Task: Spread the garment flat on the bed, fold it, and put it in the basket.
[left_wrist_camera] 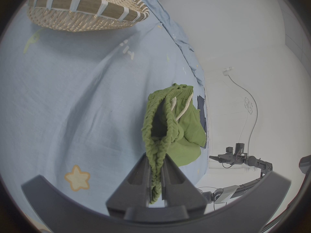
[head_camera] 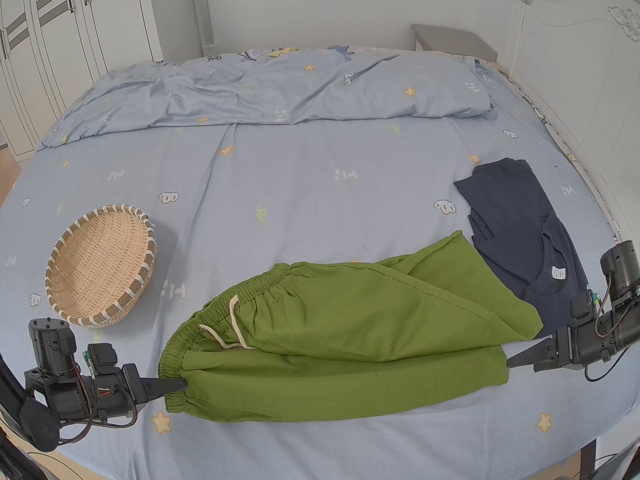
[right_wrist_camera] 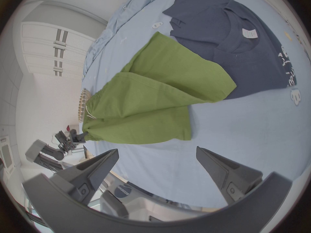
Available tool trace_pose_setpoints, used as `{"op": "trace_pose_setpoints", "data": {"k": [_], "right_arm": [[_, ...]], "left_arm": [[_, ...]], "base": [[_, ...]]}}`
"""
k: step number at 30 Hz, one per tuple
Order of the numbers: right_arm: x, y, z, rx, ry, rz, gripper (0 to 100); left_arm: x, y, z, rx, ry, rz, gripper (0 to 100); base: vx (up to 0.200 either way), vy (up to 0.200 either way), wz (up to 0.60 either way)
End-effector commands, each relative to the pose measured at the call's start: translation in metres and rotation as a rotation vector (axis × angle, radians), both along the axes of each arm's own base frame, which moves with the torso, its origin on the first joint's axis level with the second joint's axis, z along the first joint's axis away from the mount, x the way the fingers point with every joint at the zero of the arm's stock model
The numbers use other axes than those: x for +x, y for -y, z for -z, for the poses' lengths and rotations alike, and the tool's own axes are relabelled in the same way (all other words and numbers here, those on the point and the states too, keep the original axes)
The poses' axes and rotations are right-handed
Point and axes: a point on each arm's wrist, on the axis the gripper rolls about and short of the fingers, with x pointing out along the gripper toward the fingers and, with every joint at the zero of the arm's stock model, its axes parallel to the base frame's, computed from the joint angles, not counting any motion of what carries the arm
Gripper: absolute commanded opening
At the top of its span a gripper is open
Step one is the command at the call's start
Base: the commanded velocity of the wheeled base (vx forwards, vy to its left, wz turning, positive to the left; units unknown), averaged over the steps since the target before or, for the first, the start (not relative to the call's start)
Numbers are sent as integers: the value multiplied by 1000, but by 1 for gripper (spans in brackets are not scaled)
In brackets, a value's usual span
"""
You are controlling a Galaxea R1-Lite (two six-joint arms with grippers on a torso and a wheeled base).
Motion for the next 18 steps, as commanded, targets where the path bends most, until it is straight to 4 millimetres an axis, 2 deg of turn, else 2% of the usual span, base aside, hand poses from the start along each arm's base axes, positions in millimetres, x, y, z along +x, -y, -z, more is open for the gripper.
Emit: {"op": "trace_pose_setpoints", "data": {"k": [1,6,18], "right_arm": [[7,14,50,1,-93,-23,100],[9,13,62,63,-46,-55,100],[20,17,69,173,-23,-79,100]], "left_arm": [[1,-3,-1,-1,8,-15,0],[2,-3,0,-3,5,-10,0],[4,-4,2,-17,-9,2,0]], "base": [[0,0,0],[0,0,0],[0,0,0]]}}
